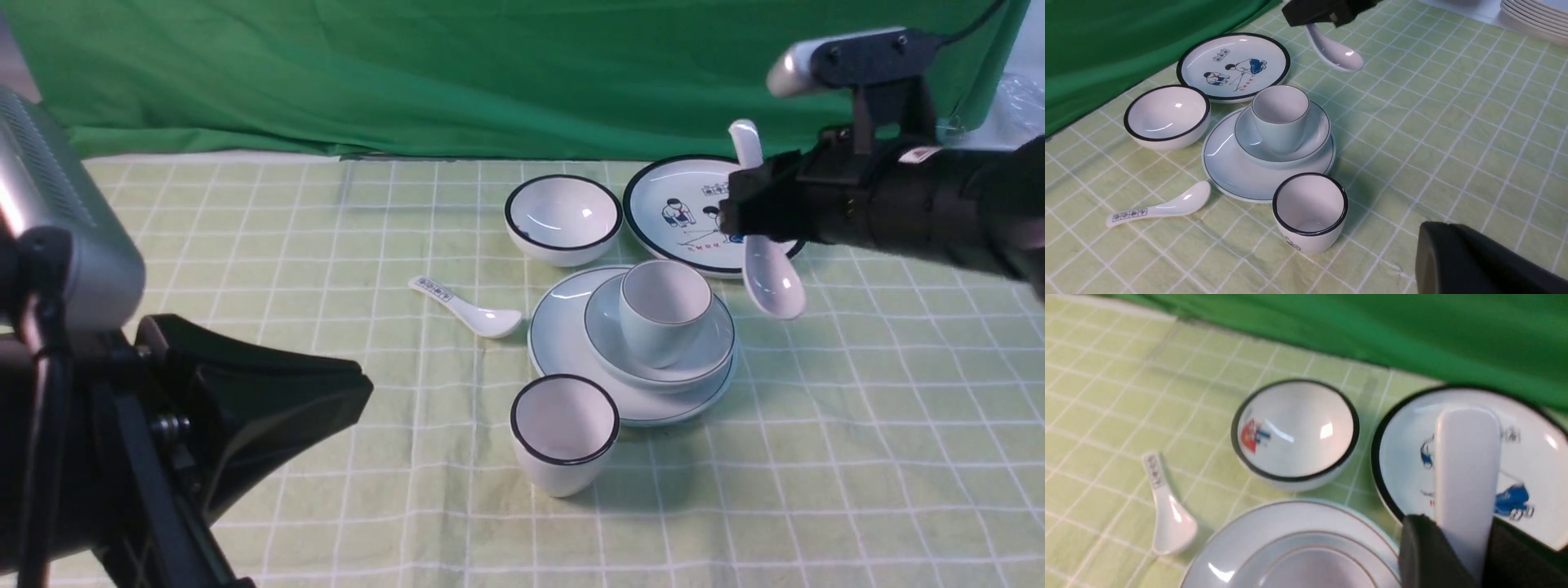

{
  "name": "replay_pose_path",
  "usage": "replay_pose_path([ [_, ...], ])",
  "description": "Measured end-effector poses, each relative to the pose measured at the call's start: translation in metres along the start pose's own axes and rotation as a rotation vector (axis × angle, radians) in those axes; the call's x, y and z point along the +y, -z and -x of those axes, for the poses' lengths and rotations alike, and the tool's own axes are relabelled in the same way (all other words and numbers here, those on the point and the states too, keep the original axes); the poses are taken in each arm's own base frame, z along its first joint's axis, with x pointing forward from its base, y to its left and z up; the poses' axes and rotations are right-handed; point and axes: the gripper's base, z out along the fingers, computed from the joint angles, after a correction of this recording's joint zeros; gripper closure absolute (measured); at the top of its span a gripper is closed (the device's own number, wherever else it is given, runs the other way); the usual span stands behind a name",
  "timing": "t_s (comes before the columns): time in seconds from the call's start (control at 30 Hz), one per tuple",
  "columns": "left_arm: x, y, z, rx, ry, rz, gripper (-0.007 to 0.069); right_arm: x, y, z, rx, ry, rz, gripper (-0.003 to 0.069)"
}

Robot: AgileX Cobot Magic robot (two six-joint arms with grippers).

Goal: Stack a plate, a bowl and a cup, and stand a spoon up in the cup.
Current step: Use the right arm to put the blue soup spoon into the blue teacup in the middle

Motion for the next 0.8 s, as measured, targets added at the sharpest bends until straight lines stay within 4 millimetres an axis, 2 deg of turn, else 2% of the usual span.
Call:
replay_pose_path([
  [0.1, 0.000, 0.000, 0.000, -0.002, -0.002, 0.001, 0.0624, 0.028, -0.002, 0.001, -0.092, 0.105, -0.014, 0.0493],
  [0.17, 0.000, 0.000, 0.000, -0.003, -0.002, 0.002, 0.0624, 0.038, -0.002, 0.005, -0.155, 0.137, -0.020, 0.0493],
  [0.37, 0.000, 0.000, 0.000, -0.004, -0.002, 0.002, 0.0624, 0.041, -0.016, 0.003, -0.247, 0.105, -0.036, 0.0493],
  [0.53, 0.000, 0.000, 0.000, -0.004, 0.005, 0.000, 0.0624, 0.046, -0.042, -0.016, -0.252, 0.087, -0.001, 0.0493],
  [0.8, 0.000, 0.000, 0.000, -0.005, 0.013, -0.002, 0.0624, 0.037, -0.063, -0.036, -0.217, 0.034, 0.018, 0.0493],
])
